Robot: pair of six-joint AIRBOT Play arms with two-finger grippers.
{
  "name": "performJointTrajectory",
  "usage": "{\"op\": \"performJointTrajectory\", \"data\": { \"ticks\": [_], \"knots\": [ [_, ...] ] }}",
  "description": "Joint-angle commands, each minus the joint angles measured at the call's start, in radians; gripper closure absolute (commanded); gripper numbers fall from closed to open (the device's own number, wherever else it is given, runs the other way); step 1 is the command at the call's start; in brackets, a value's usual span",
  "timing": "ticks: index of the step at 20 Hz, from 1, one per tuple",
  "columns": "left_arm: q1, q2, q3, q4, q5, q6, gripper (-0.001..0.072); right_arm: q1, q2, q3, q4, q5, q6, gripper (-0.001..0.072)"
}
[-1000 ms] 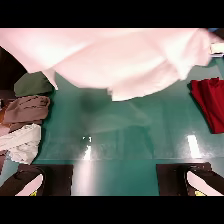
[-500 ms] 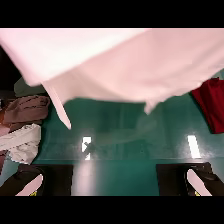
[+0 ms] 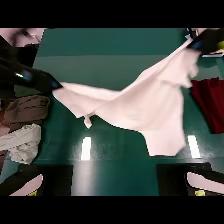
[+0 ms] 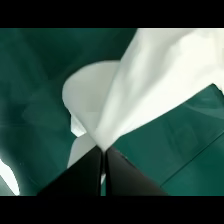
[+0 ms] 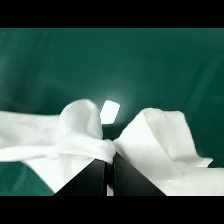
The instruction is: Fold the shirts.
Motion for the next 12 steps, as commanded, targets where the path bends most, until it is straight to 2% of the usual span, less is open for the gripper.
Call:
{"op": "performJointTrajectory", "data": {
  "ticks": [1, 5, 6, 7, 8, 10, 11, 12],
  "knots": [
    [0.0, -0.13, -0.132, 0.049, 0.188, 0.022, 0.0683, 0.053, -0.197, -0.085, -0.012, -0.084, 0.005, 0.0694],
    [0.008, -0.213, -0.077, 0.047, 0.429, -0.046, 0.0681, 0.05, -0.314, -0.059, -0.012, -0.204, 0.005, 0.0692],
    [0.021, -0.212, -0.053, 0.048, 0.47, -0.057, 0.0551, 0.047, -0.327, -0.041, -0.011, -0.223, 0.005, 0.0623],
    [0.037, -0.212, -0.024, 0.048, 0.484, -0.072, 0.0253, 0.039, -0.335, -0.014, -0.01, -0.233, 0.005, 0.0306],
    [0.06, -0.212, 0.012, 0.048, 0.467, -0.097, 0.0078, 0.033, -0.335, 0.012, -0.01, -0.238, 0.005, 0.0137],
    [0.105, -0.212, 0.078, 0.048, 0.369, -0.103, 0.0082, 0.004, -0.331, 0.093, -0.01, -0.18, 0.005, 0.0163],
    [0.122, -0.212, 0.098, 0.048, 0.306, -0.102, 0.0082, -0.01, -0.32, 0.122, -0.01, -0.134, 0.005, 0.0243],
    [0.137, -0.21, 0.101, 0.048, 0.224, -0.101, 0.0083, -0.023, -0.298, 0.133, -0.01, -0.092, 0.004, 0.0276]
  ]
}}
